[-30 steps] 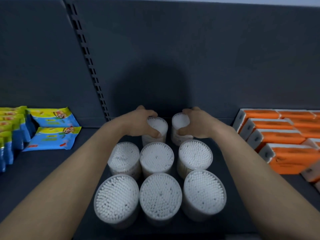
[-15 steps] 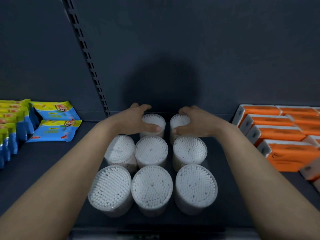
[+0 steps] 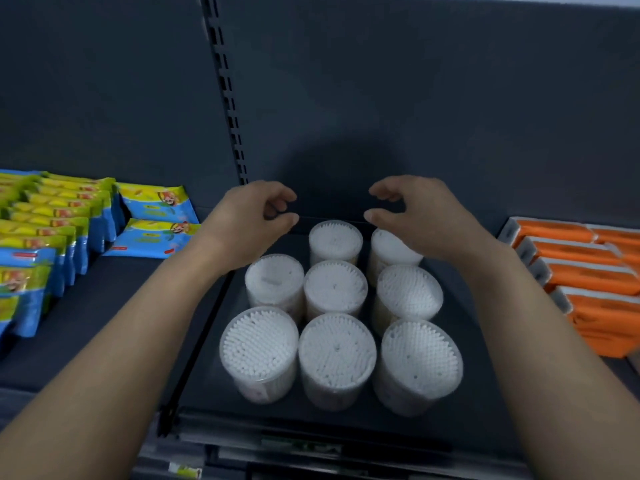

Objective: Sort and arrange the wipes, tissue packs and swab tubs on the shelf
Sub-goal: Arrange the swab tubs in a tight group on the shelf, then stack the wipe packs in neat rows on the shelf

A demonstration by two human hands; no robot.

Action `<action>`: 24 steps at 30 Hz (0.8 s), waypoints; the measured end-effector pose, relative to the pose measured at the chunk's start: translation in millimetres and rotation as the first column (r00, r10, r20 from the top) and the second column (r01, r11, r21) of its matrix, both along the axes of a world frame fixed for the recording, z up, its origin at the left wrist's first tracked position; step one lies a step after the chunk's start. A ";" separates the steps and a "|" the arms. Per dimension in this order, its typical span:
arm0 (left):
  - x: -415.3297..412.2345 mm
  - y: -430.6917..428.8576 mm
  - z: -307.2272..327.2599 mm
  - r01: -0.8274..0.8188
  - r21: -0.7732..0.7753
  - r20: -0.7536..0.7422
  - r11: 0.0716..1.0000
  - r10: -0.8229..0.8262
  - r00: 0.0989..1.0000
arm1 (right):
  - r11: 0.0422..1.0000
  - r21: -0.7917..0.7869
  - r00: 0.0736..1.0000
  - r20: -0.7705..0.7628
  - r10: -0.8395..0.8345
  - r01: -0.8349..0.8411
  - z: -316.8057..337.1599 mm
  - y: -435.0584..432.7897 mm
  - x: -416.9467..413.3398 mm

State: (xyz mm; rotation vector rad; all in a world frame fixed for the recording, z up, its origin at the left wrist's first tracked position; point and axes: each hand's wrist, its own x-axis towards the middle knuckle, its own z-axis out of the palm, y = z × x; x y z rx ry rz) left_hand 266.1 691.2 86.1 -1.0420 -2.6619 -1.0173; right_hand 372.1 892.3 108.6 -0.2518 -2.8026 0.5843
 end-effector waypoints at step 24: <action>-48.2 -282.7 -7.4 -0.098 0.091 -0.106 0.991 0.107 0.989 | 0.997 0.065 0.998 0.051 0.047 -0.050 -0.6 -258.8 -74.4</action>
